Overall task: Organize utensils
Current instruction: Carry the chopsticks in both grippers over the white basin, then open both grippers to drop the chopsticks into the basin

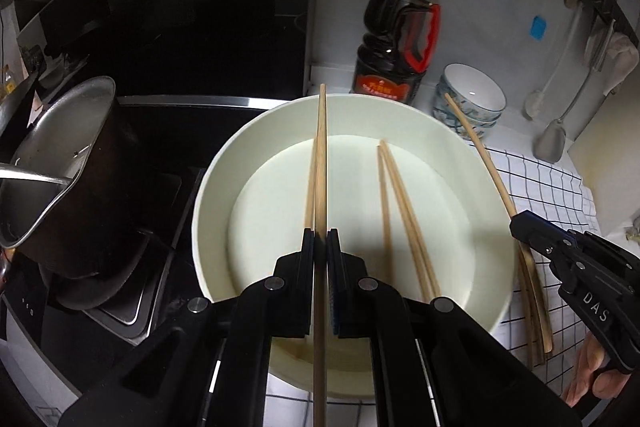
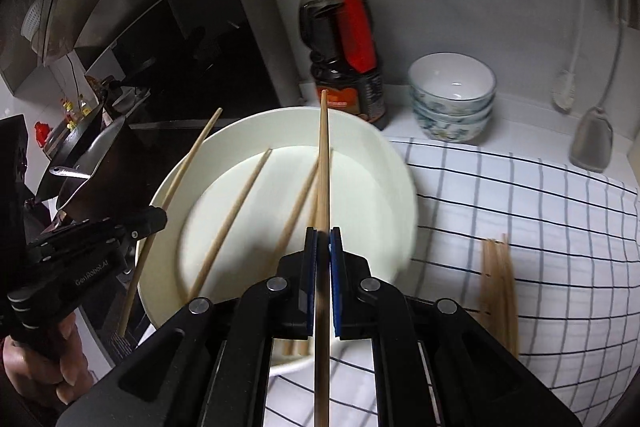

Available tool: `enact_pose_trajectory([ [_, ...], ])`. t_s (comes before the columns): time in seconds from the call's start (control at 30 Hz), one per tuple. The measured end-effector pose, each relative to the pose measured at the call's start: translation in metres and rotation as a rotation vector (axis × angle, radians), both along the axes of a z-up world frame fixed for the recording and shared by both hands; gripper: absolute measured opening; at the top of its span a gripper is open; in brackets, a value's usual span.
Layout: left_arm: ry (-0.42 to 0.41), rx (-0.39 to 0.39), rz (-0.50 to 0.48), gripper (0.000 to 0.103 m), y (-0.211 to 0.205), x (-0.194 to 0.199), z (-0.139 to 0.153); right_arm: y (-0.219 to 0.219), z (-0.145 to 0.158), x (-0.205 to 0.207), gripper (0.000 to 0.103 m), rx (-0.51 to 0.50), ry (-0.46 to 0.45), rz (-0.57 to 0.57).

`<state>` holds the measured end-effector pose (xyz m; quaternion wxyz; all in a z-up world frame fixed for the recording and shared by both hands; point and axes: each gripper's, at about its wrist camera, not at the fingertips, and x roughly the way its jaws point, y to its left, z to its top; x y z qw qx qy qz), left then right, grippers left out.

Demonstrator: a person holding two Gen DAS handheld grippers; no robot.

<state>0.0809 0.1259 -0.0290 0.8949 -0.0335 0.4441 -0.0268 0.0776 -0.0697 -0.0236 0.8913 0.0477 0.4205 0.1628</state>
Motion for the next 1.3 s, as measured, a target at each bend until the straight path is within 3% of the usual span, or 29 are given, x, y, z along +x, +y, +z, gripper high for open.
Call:
enact_pose_trajectory([
  [0.27,0.037,-0.013,-0.011,0.007,0.014,0.022,-0.021,0.039,-0.021,0.027,0.006,-0.027,0.075,0.005],
  [0.8,0.112,-0.017,-0.022,0.008,0.015,0.044,-0.051,0.054,-0.062,0.053,0.006,-0.039,0.222,-0.025],
  [0.83,0.114,-0.017,-0.023,0.011,0.015,0.044,-0.051,0.054,-0.063,0.053,0.006,-0.039,0.224,-0.025],
  [0.9,0.117,-0.006,-0.018,0.028,0.014,0.044,-0.051,0.054,-0.064,0.056,0.007,-0.041,0.223,-0.027],
  [0.97,0.106,0.015,0.005,0.063,0.016,0.04,-0.048,0.053,-0.063,0.056,0.016,-0.045,0.217,-0.023],
  [1.13,0.081,0.067,0.048,0.076,0.021,0.034,-0.034,0.045,-0.055,0.051,0.027,-0.055,0.189,-0.043],
  [1.23,0.086,0.056,0.048,0.079,0.023,0.032,-0.029,0.039,-0.051,0.046,0.039,-0.054,0.18,-0.062],
  [1.3,0.076,0.079,0.062,0.088,0.022,0.028,-0.025,0.036,-0.047,0.042,0.04,-0.052,0.169,-0.062],
])
